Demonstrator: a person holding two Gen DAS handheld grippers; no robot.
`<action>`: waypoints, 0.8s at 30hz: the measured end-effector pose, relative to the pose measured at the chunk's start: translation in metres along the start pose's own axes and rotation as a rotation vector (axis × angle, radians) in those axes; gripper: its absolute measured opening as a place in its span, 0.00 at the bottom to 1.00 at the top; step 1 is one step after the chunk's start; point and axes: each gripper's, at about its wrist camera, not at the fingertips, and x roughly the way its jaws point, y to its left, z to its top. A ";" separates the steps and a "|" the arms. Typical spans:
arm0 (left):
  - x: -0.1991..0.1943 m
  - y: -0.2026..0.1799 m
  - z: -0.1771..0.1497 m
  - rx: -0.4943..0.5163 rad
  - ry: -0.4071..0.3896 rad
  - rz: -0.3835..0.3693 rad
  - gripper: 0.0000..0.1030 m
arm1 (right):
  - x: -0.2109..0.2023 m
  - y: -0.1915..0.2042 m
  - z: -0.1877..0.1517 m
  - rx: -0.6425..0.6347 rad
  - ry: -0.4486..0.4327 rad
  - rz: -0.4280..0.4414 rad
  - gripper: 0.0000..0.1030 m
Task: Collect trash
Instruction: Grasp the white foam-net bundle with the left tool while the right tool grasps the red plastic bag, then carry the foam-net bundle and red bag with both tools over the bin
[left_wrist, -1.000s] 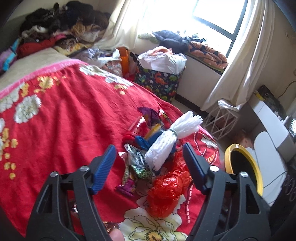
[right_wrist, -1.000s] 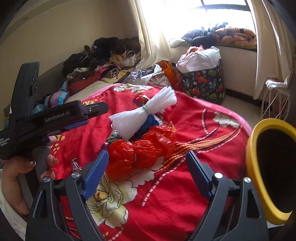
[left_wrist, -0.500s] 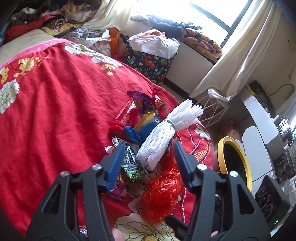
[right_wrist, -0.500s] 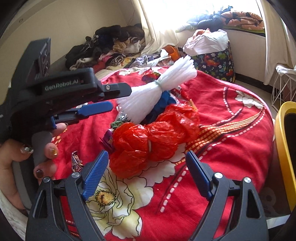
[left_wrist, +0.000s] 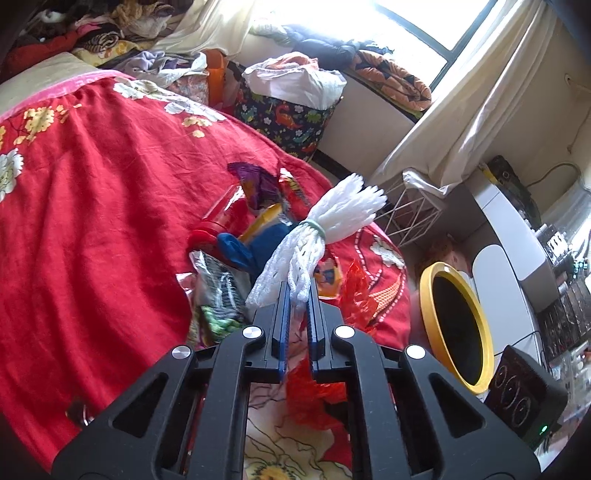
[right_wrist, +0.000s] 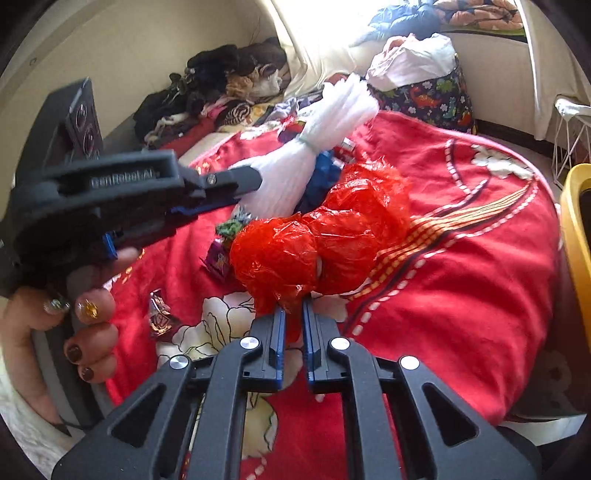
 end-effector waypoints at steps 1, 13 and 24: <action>-0.001 -0.002 -0.001 0.003 -0.006 0.002 0.04 | -0.004 -0.001 0.001 0.002 -0.005 -0.002 0.07; -0.033 -0.021 -0.005 0.031 -0.091 -0.001 0.04 | -0.039 0.003 -0.004 -0.092 -0.044 -0.005 0.07; -0.049 -0.037 -0.005 0.067 -0.122 -0.008 0.04 | -0.055 0.014 -0.005 -0.161 -0.071 -0.002 0.07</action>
